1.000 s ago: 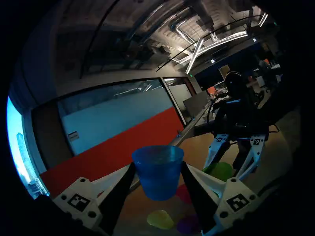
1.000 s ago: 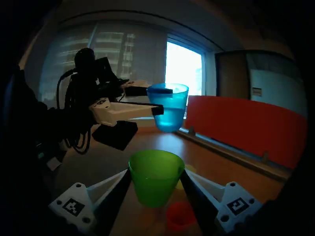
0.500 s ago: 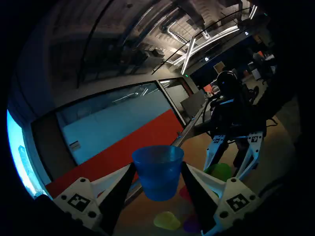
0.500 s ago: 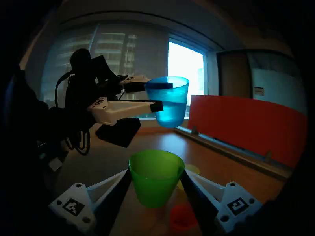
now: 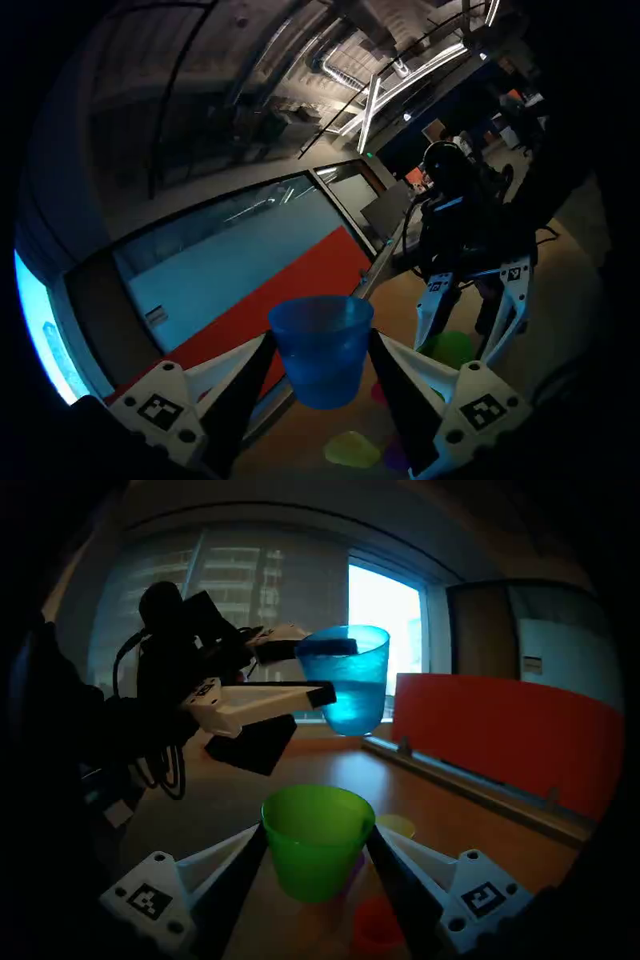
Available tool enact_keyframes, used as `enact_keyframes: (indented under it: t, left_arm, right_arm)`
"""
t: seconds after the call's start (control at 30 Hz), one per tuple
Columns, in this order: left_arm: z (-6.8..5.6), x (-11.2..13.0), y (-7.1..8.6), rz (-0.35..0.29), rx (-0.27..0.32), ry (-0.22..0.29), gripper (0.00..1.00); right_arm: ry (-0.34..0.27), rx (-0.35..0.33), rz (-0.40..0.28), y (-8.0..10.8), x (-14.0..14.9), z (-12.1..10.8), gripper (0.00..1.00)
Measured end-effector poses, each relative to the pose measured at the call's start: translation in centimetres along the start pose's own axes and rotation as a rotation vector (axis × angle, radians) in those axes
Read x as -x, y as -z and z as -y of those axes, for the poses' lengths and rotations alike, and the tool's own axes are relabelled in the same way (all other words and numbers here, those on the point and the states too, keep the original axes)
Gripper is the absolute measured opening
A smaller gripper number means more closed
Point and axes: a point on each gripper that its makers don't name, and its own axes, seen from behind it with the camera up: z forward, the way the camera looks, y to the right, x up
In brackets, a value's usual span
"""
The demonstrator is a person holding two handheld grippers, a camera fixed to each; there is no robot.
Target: Pour water
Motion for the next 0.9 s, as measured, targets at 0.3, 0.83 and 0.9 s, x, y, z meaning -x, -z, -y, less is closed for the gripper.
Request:
enact_keyframes:
  t: [0.3, 0.83, 0.9]
  left_arm:
    - [-0.17, -0.12, -0.03, -0.002, 0.001, -0.057, 0.83]
    - [-0.77, -0.18, -0.11, 0.004, 0.004, -0.147, 0.83]
    - [-0.91, -0.19, -0.12, 0.004, 0.006, -0.158, 0.83]
  right_arm:
    - [0.000, -0.001, -0.003, -0.27, -0.20, 0.05, 0.89]
    - [-0.001, -0.002, -0.003, -0.03, -0.27, -0.09, 0.89]
    - [-0.001, -0.002, -0.003, 0.03, -0.30, -0.12, 0.89]
